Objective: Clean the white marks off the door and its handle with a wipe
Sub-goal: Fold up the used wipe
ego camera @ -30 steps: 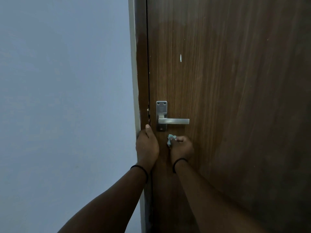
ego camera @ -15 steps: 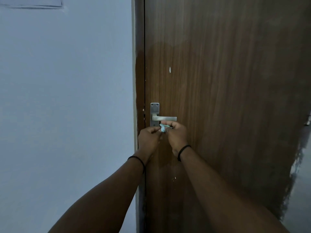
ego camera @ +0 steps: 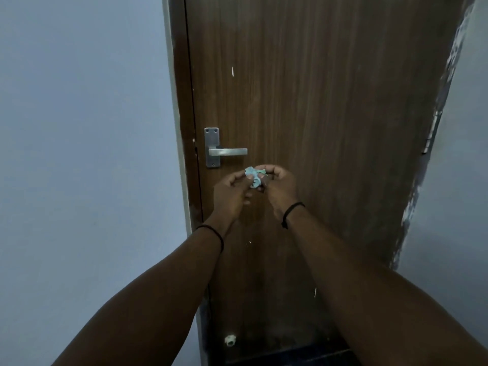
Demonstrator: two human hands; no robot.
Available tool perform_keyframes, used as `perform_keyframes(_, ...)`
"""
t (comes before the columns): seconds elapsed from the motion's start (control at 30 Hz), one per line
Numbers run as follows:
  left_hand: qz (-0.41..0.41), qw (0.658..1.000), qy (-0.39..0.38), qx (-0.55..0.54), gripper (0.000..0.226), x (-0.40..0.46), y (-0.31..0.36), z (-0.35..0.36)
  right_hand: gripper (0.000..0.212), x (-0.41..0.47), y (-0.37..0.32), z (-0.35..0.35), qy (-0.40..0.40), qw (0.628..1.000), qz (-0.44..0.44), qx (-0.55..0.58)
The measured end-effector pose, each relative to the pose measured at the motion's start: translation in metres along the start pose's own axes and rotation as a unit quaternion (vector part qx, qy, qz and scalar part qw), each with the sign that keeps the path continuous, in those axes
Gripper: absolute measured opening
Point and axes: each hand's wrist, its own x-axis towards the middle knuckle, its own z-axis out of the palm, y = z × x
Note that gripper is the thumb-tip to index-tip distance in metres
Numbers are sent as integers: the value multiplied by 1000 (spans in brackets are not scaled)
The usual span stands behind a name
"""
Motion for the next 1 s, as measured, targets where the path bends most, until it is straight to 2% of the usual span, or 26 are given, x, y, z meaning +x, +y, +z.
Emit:
perform_keyframes(0.13,-15,1000,-1,-15,18,42,-6,37,12,45,7,-19,53,998,-7,21)
perform_keyframes(0.27,11,996,50,-70,13,97,-4,78,10,106,2,-28,53,995,-32,84)
perform_keyframes(0.4,42,990,88,-99,10,148,8,108,13,172,-15,-27,-37,992,-7,122)
perform_keyframes(0.5,22,983,124,-135,15,169,35,116,17,195,-39,-23,-90,988,42,120)
perform_keyframes(0.63,-18,987,97,-130,24,191,95,121,18,213,-91,-23,-106,976,111,156)
perform_keyframes(0.73,-29,990,93,-100,22,201,138,121,26,223,-134,-24,-127,964,135,189)
perform_keyframes(0.9,15,997,71,-33,15,207,195,129,11,236,-189,-33,-142,970,102,167)
perform_keyframes(1.0,28,998,41,-29,21,211,217,135,22,244,-209,-38,-135,972,84,170)
